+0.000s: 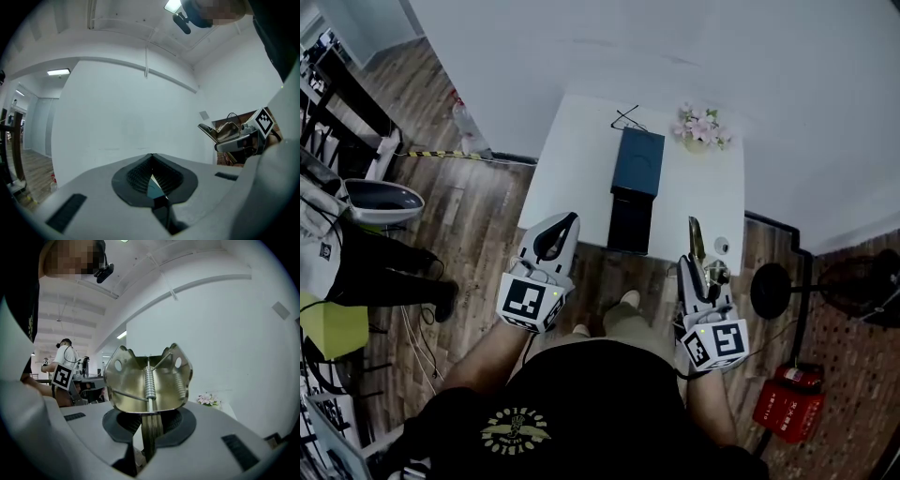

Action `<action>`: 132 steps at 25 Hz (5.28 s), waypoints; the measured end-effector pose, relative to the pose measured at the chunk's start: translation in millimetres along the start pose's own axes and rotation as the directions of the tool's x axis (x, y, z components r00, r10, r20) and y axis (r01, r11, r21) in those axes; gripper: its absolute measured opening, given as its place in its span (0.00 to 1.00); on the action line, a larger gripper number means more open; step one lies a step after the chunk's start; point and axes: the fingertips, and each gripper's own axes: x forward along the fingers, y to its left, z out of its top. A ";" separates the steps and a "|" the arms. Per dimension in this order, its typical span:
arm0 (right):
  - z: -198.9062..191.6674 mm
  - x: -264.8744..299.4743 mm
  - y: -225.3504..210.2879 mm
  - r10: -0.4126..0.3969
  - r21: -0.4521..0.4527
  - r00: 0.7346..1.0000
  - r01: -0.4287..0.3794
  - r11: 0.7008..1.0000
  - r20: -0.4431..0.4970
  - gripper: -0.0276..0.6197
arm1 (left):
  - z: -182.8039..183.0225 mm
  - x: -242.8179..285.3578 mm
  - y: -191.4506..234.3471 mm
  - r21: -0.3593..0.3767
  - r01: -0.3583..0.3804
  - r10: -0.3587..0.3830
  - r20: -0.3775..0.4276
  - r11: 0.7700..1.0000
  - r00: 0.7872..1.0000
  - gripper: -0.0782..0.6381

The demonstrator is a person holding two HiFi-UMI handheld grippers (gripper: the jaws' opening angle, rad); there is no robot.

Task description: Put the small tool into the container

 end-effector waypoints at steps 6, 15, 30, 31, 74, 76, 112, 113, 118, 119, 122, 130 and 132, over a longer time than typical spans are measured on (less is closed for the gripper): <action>4.4 20.9 -15.5 0.038 -0.015 0.999 -0.038 0.999 -0.004 0.13 | -1.3 23.2 10.7 -0.008 -0.039 0.039 0.000 0.999 0.999 0.12; 17.4 48.0 -64.2 0.068 -0.023 0.998 -0.068 0.997 -0.004 0.13 | 4.9 81.6 6.6 -0.008 -0.058 0.058 0.014 0.998 0.998 0.12; 24.1 113.1 -137.4 0.243 -0.002 0.969 -0.243 0.970 -0.043 0.13 | 2.8 147.4 4.7 0.000 -0.209 0.209 -0.028 0.978 0.977 0.12; 24.1 117.9 -138.4 0.257 0.002 0.965 -0.258 0.966 -0.043 0.13 | 2.1 147.0 5.2 0.001 -0.223 0.223 -0.033 0.975 0.974 0.12; -143.0 209.6 -110.0 0.204 0.279 0.911 -0.103 0.955 -0.359 0.13 | -57.6 233.8 64.7 0.004 0.033 -0.032 -0.141 0.999 0.989 0.12; -155.8 211.9 -106.3 0.208 0.282 0.899 -0.100 0.954 -0.384 0.13 | -58.9 238.1 66.9 0.001 0.055 -0.054 -0.140 0.999 0.989 0.12; -329.6 244.8 -66.4 0.196 0.279 0.591 0.051 0.959 -0.782 0.13 | -72.4 250.2 129.9 -0.002 0.138 -0.137 -0.149 0.990 0.979 0.12; -330.6 245.2 -66.1 0.194 0.272 0.581 0.050 0.961 -0.791 0.13 | -72.2 249.9 130.0 -0.001 0.135 -0.134 -0.150 0.991 0.980 0.12; -324.3 243.6 -56.3 0.243 0.321 0.577 0.035 0.947 -0.780 0.32 | -64.9 248.6 126.9 0.009 0.121 -0.118 -0.159 0.993 0.980 0.12; -322.9 242.4 -55.2 0.250 0.322 0.572 0.026 0.946 -0.781 0.34 | -63.5 249.3 125.8 0.009 0.119 -0.116 -0.156 0.993 0.981 0.12; -318.1 232.5 -51.8 0.279 0.319 0.541 -0.021 0.948 -0.794 0.41 | -61.9 251.0 119.5 0.009 0.115 -0.112 -0.145 0.993 0.983 0.12; -303.2 206.9 -77.7 0.310 0.328 0.546 -0.067 0.942 -0.778 0.44 | -61.4 253.1 92.7 -0.013 0.064 -0.065 -0.167 0.998 0.984 0.12; -293.8 202.9 -86.8 0.308 0.321 0.563 -0.080 0.944 -0.767 0.44 | -57.4 251.6 86.6 -0.011 0.045 -0.046 -0.160 0.999 0.986 0.12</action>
